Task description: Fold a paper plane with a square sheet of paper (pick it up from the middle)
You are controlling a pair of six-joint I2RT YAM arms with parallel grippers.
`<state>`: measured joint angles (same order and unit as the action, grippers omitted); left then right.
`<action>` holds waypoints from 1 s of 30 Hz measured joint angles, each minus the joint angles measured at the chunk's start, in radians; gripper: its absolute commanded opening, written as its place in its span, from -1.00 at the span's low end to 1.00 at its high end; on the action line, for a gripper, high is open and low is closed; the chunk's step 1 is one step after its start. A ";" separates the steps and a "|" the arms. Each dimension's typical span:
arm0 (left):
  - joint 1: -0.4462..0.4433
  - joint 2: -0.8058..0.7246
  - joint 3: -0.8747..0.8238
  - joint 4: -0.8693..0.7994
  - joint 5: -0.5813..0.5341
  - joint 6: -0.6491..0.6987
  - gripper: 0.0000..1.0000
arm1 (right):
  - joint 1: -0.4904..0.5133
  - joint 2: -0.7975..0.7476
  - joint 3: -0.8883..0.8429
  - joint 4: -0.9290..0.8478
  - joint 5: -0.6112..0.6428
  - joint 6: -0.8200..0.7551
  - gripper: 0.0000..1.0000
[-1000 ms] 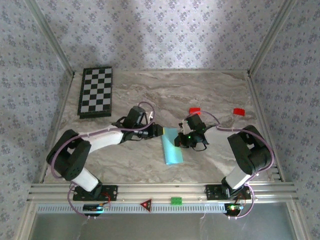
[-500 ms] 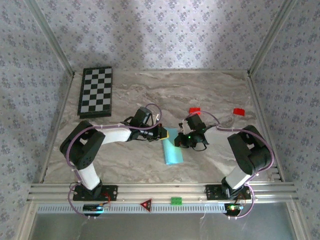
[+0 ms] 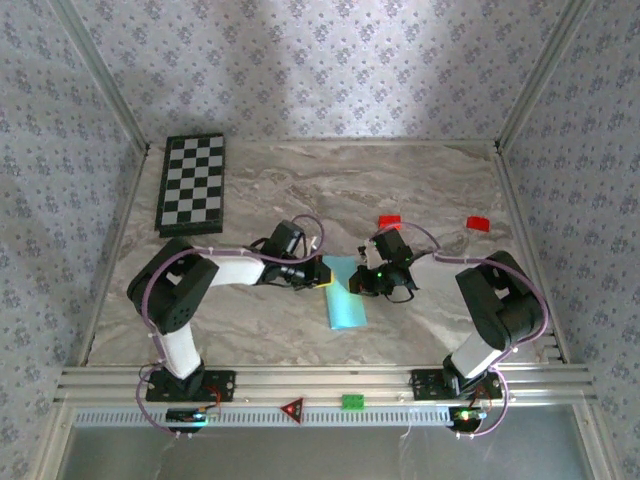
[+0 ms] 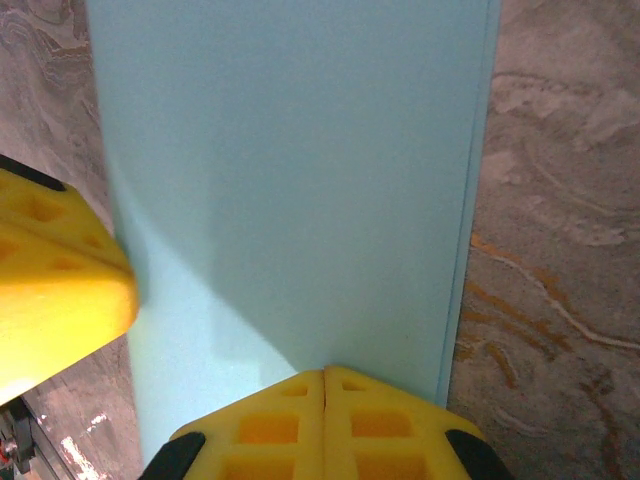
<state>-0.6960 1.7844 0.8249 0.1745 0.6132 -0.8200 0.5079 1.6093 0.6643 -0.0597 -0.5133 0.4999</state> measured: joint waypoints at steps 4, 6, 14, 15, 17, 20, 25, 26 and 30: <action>0.002 0.017 -0.033 -0.026 -0.025 0.034 -1.00 | 0.000 -0.005 -0.007 0.007 0.001 0.000 -0.96; 0.008 0.019 -0.034 -0.021 -0.018 0.050 -1.00 | 0.000 -0.006 -0.009 0.010 0.001 0.001 -0.96; 0.009 -0.005 -0.018 -0.099 -0.032 0.091 -1.00 | 0.000 -0.008 -0.012 0.014 0.001 0.005 -0.96; 0.010 -0.013 -0.009 -0.122 -0.034 0.094 -1.00 | 0.000 -0.008 -0.012 0.014 0.001 0.005 -0.96; 0.010 -0.023 0.016 -0.152 -0.032 0.099 -1.00 | 0.000 -0.010 -0.012 0.013 0.002 0.004 -0.96; 0.010 -0.027 0.069 -0.157 -0.022 0.109 -1.00 | 0.000 -0.012 -0.012 0.010 0.005 0.005 -0.96; 0.022 -0.004 0.110 -0.139 0.014 0.117 -1.00 | 0.000 -0.015 -0.016 0.011 0.008 0.008 -0.96; 0.024 0.008 0.110 -0.134 0.019 0.117 -1.00 | 0.000 -0.016 -0.018 0.012 0.008 0.008 -0.96; 0.046 0.069 0.097 -0.116 0.029 0.116 -1.00 | 0.000 -0.018 -0.019 0.014 0.008 0.008 -0.96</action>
<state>-0.6498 1.8530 0.9222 0.0586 0.6422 -0.7040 0.5079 1.5917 0.6449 -0.0452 -0.5049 0.5083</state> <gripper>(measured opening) 0.053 0.064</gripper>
